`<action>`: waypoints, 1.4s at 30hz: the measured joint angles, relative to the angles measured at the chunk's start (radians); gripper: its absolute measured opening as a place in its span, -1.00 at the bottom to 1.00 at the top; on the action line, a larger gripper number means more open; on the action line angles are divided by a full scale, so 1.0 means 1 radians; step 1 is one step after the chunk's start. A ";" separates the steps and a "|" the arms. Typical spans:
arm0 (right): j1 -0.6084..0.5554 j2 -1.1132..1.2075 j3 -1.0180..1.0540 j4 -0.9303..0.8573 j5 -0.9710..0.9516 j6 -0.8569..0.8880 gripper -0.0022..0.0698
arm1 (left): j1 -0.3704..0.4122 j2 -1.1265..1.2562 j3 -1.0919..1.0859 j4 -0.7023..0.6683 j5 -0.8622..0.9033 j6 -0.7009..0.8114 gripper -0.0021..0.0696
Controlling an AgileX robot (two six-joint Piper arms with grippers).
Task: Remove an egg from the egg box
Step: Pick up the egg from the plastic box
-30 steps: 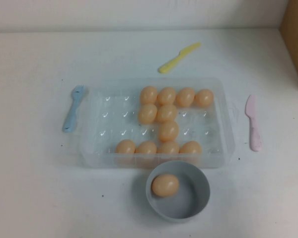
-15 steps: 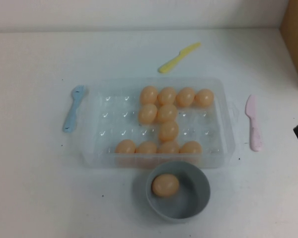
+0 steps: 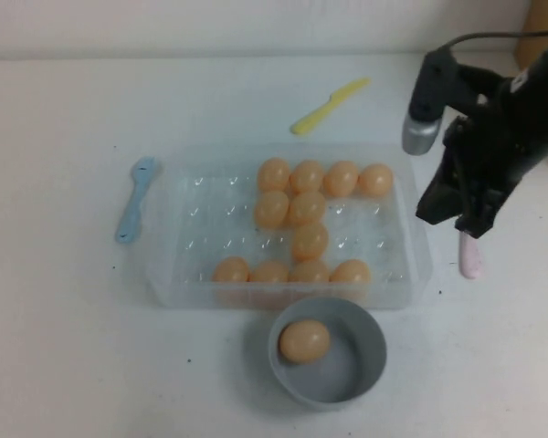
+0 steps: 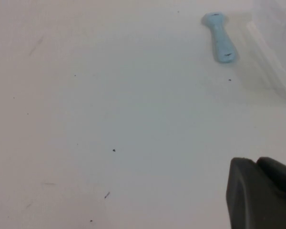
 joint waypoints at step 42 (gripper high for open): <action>0.149 0.335 -0.167 -0.079 -0.078 -0.717 0.35 | 0.000 0.000 0.000 0.000 0.000 0.000 -0.95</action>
